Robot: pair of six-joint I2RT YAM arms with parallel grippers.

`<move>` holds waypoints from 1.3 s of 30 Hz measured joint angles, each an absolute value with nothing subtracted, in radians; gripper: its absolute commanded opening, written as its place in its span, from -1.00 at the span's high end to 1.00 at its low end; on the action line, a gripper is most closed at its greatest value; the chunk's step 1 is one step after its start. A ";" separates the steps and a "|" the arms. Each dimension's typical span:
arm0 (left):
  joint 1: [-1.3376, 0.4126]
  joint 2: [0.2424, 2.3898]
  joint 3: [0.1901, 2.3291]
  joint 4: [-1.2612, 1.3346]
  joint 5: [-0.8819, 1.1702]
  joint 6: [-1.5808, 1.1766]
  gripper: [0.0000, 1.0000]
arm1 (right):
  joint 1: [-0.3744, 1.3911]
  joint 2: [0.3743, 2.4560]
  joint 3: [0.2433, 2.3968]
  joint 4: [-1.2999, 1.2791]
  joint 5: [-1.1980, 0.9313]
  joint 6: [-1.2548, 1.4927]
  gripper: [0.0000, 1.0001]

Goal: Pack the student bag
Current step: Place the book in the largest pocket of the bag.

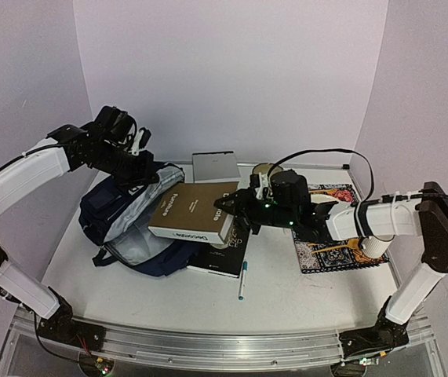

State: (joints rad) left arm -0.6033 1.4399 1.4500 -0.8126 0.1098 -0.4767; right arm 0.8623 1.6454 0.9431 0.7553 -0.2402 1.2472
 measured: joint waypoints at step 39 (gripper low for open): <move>-0.604 1.324 1.385 -0.617 0.501 -0.677 1.00 | 1.029 2.300 1.690 0.644 -0.011 1.274 -0.11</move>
State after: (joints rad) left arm -0.6037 1.3242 1.3849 -0.6174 0.5006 -0.6773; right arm 1.0287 2.3005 1.6902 0.6444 -0.0113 1.2738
